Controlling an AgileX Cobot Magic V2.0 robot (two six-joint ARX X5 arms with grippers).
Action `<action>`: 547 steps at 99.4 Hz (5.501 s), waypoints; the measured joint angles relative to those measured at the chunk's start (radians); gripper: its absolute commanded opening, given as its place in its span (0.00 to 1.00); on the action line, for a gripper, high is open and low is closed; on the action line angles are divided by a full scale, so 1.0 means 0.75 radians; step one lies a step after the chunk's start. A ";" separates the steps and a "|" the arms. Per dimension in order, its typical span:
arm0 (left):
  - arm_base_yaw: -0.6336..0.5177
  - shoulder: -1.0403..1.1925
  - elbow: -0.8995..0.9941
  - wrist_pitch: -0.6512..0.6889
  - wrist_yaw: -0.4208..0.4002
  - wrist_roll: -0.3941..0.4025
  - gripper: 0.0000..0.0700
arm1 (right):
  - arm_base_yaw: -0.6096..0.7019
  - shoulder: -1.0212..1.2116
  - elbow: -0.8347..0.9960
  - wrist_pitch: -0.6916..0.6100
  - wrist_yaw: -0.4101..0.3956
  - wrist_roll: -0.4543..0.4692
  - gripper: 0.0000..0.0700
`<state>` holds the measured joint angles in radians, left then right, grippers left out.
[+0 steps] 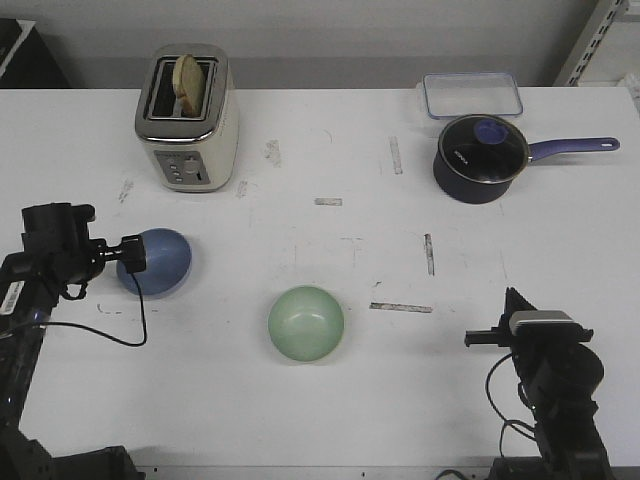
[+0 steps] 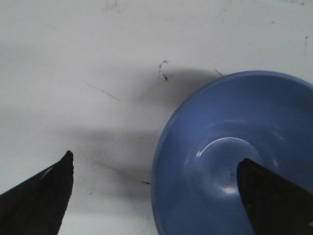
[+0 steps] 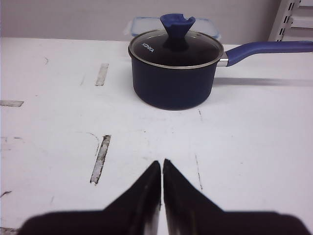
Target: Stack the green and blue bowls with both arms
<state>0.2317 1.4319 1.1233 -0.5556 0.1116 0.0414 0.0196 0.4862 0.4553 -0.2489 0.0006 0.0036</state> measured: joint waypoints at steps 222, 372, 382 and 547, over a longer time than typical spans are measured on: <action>-1.079 -0.009 0.148 -0.084 0.192 -0.215 0.00 | 0.000 0.001 0.000 -0.006 0.000 0.000 0.00; -0.710 -0.462 0.134 0.016 -0.246 0.041 0.33 | -0.001 0.001 0.000 -0.007 0.000 0.000 0.00; -0.566 -0.612 0.002 0.099 -0.251 0.052 0.26 | -0.001 0.001 0.000 -0.007 0.000 0.000 0.00; -0.303 -1.536 -0.764 0.379 -0.255 -0.040 0.00 | -0.001 0.001 0.000 0.009 0.000 0.000 0.00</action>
<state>0.0048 0.2802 0.5503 -0.2710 -0.0795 0.0113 0.0193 0.4866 0.4553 -0.2420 0.0006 0.0036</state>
